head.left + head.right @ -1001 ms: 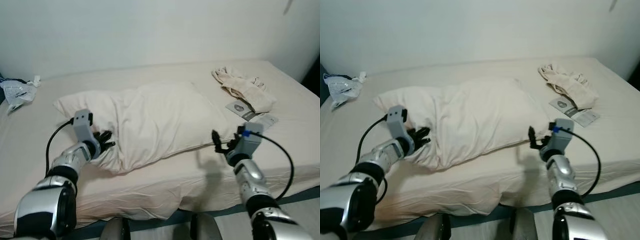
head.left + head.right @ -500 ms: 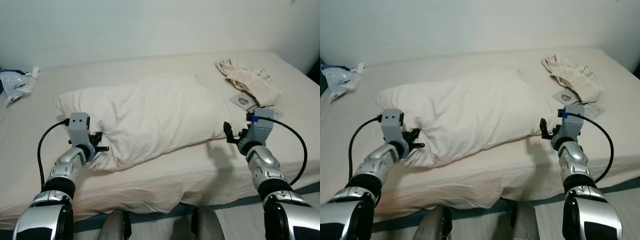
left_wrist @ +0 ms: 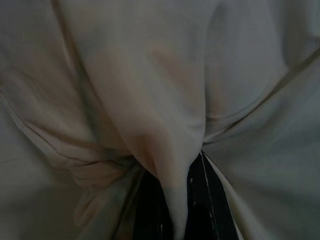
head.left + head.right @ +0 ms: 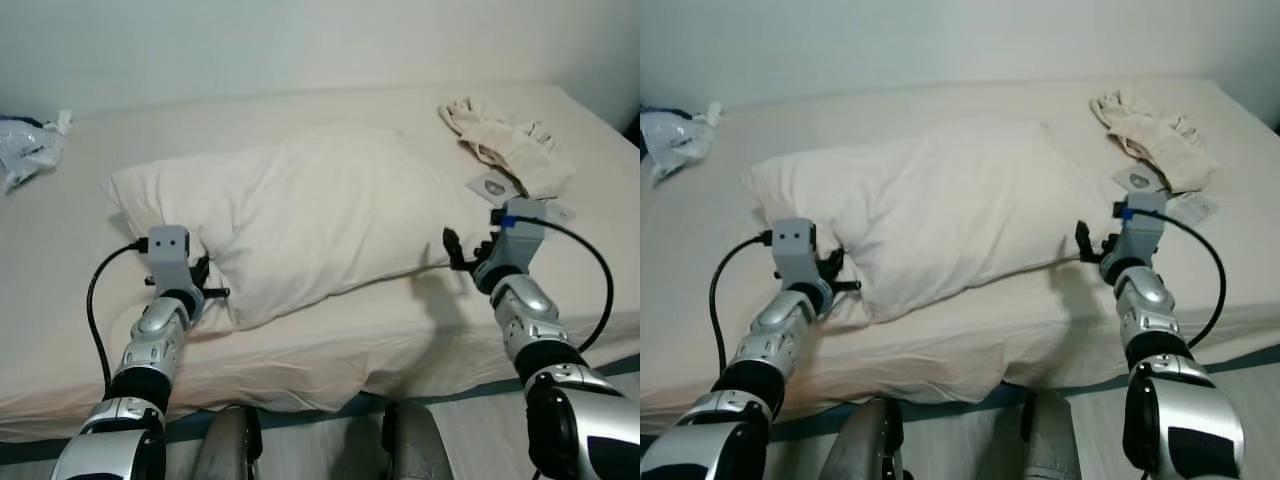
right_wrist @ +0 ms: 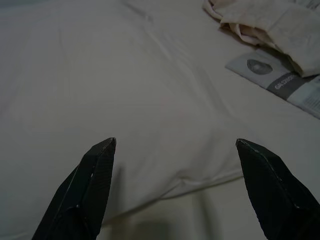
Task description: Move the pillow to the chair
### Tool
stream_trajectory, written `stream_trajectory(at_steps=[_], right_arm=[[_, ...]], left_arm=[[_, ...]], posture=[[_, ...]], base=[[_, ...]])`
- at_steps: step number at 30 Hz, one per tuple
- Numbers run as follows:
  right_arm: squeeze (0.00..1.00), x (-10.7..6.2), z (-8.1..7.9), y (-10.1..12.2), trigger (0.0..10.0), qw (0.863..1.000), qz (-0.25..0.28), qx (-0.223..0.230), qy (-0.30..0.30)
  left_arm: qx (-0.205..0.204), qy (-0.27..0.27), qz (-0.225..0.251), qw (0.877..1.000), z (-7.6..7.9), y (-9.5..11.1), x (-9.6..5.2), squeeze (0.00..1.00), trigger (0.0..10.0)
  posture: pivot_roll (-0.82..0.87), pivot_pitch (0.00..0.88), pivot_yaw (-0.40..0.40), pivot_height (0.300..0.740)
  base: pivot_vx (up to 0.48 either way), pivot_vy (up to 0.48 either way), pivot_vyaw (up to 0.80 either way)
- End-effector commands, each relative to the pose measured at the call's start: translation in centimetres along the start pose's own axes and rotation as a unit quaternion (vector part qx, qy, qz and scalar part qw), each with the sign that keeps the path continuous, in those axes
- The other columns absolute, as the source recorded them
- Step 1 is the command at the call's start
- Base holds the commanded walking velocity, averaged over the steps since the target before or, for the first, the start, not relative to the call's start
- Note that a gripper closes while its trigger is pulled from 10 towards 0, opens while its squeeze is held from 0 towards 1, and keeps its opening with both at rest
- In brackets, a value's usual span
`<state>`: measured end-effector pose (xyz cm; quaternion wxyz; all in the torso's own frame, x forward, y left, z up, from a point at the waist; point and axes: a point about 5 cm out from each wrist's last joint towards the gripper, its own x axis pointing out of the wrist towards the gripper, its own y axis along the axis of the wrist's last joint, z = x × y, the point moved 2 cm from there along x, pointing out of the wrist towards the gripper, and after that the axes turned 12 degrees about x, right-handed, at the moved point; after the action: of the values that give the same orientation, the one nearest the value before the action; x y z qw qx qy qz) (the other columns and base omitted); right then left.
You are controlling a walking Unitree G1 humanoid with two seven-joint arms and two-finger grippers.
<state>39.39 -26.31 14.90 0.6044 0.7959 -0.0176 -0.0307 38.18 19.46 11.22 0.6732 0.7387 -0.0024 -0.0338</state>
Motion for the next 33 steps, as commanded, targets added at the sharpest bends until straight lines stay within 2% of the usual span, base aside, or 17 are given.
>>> stream_trajectory(at_steps=[1, 7, 9, 12, 15, 16, 20, 22, 24, 26, 27, 29, 30, 31, 33], right_arm=[[0.00, 0.0, 0.4, 0.0, 10.0, 1.000, -0.005, 0.001, -0.009], [0.00, 0.4, 0.6, 1.7, 10.0, 1.000, 0.010, -0.006, -0.012], [0.00, 0.5, 1.0, 2.2, 10.0, 1.000, 0.007, -0.012, -0.020], [0.00, 0.5, 1.2, 2.5, 10.0, 1.000, 0.010, -0.007, -0.023], [0.00, 0.6, 1.6, 3.1, 10.0, 0.998, 0.025, 0.052, -0.040], [0.00, 0.6, 1.6, 3.1, 10.0, 0.998, 0.025, 0.052, -0.040], [0.00, 0.5, 2.0, 3.4, 10.0, 0.983, 0.045, 0.170, -0.049], [0.00, 0.5, 2.1, 3.3, 10.0, 0.981, 0.046, 0.183, -0.051], [0.00, 0.7, 1.7, 3.2, 10.0, 0.973, 0.051, 0.219, -0.049], [0.00, 0.7, 1.5, 3.2, 10.0, 0.972, 0.052, 0.226, -0.046], [0.00, 0.9, 1.1, 3.2, 10.0, 0.967, 0.051, 0.245, -0.039], [0.00, 1.5, -0.7, 3.2, 10.0, 0.953, 0.048, 0.300, -0.007], [0.00, 1.7, -1.6, 3.2, 10.0, 0.952, 0.044, 0.302, 0.010], [0.00, 1.7, -1.6, 3.2, 10.0, 0.952, 0.044, 0.302, 0.010], [0.00, 2.2, -3.3, 3.4, 10.0, 0.955, 0.037, 0.291, 0.043]], left_arm=[[0.003, -0.002, -0.010, 1.000, -0.7, -0.8, -0.6, 0.00, 10.0], [-0.005, -0.011, 0.013, 1.000, -1.7, 0.5, -0.4, 0.00, 10.0], [-0.008, 0.001, 0.023, 1.000, -2.5, 1.2, -0.4, 0.00, 10.0], [-0.017, 0.015, 0.030, 0.999, -3.1, 1.6, -0.4, 0.00, 10.0], [-0.004, 0.020, 0.040, 0.999, -3.4, 2.1, -0.6, 0.00, 10.0], [-0.004, 0.020, 0.040, 0.999, -3.4, 2.1, -0.6, 0.00, 10.0], [0.007, 0.014, 0.057, 0.998, -3.4, 2.7, -1.2, 0.00, 10.0], [0.008, 0.013, 0.060, 0.998, -3.5, 2.8, -1.4, 0.00, 10.0], [0.006, 0.016, 0.071, 0.997, -3.7, 3.0, -2.0, 0.00, 10.0], [0.006, 0.018, 0.073, 0.997, -3.7, 3.0, -2.1, 0.00, 10.0], [0.008, 0.020, 0.074, 0.997, -3.8, 3.0, -2.2, 0.00, 10.0], [0.007, 0.024, 0.074, 0.997, -3.9, 3.1, -2.3, 0.00, 10.0], [0.006, 0.025, 0.074, 0.997, -3.9, 3.1, -2.2, 0.00, 10.0], [0.006, 0.025, 0.074, 0.997, -3.9, 3.1, -2.2, 0.00, 10.0], [0.004, 0.025, 0.076, 0.997, -3.8, 3.4, -2.1, 0.00, 10.0]], posture=[[0.01, 0.318, -0.005, 0.566], [0.02, 0.345, 0.001, 0.566], [0.04, 0.394, 0.008, 0.566], [0.05, 0.398, 0.010, 0.566], [0.08, 0.430, 0.026, 0.566], [0.08, 0.430, 0.026, 0.566], [0.13, 0.458, 0.039, 0.566], [0.13, 0.463, 0.040, 0.566], [0.14, 0.469, 0.047, 0.566], [0.15, 0.466, 0.048, 0.566], [0.15, 0.464, 0.049, 0.566], [0.15, 0.462, 0.051, 0.566], [0.15, 0.462, 0.052, 0.566], [0.15, 0.462, 0.052, 0.566], [0.16, 0.459, 0.055, 0.566]], base=[[0.000, 0.000, 0.00], [0.000, 0.000, 0.00], [0.000, 0.000, 0.00], [0.000, 0.000, 0.00], [0.000, 0.000, 0.00], [0.000, 0.000, 0.00], [0.000, 0.000, 0.00], [0.000, 0.000, 0.00], [0.000, 0.000, 0.00], [0.000, 0.000, 0.00], [0.000, 0.000, 0.00], [0.000, 0.000, 0.00], [0.000, 0.000, 0.00], [0.000, 0.000, 0.00], [0.000, 0.000, 0.00]])
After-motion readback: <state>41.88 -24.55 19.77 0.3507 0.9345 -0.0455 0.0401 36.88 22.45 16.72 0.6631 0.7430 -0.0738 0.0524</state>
